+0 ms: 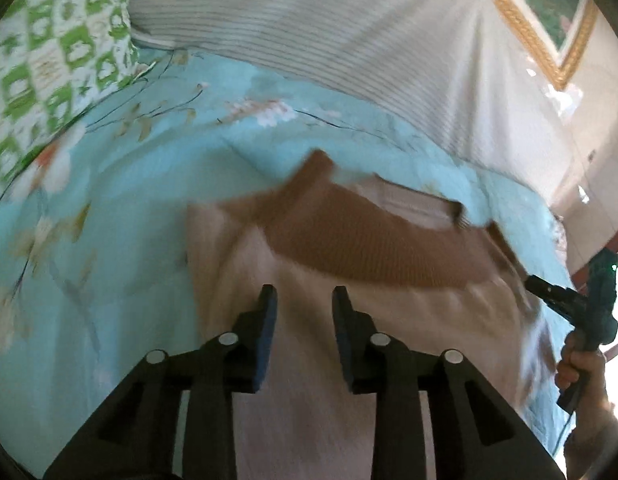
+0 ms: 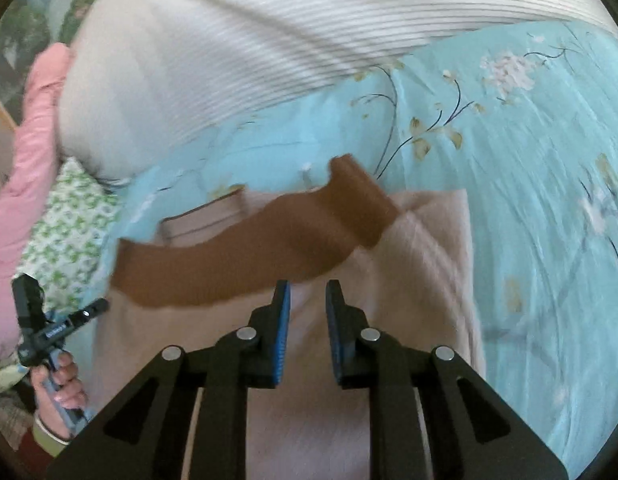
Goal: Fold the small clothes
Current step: 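Open the left gripper and release the folded hem onto the sweater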
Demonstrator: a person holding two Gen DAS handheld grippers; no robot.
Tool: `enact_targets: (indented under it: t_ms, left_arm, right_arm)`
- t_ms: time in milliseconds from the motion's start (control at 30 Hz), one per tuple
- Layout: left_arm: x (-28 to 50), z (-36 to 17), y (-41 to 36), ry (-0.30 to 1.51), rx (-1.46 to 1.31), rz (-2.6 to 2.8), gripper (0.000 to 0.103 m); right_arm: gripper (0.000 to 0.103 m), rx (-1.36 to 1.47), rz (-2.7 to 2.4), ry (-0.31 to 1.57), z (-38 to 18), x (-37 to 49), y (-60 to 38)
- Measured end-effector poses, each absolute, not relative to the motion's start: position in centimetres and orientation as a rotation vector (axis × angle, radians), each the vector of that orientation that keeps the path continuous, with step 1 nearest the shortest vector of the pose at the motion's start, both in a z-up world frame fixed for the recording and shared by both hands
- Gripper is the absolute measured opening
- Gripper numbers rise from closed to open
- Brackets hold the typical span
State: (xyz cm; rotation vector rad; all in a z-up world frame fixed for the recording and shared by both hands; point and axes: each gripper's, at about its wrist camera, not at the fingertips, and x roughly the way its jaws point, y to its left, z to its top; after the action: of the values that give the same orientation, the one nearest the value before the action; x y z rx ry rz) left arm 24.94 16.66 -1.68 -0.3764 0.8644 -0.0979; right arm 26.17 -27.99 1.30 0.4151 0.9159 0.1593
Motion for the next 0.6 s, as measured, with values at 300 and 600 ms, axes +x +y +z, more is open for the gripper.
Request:
enact_targets:
  t_ms: [300, 600]
  left_arm:
    - [14.1, -0.4, 13.4, 0.833, -0.505, -0.156, 0.038]
    - [8.4, -2.4, 12.2, 0.882, -0.594, -0.162, 0.039]
  right_arm:
    - [0.021, 0.448, 0.208, 0.877, 3.7, 16.2, -25.7]
    - [0.031, 0.500, 0.199, 0.891, 2.8, 9.8, -24.8]
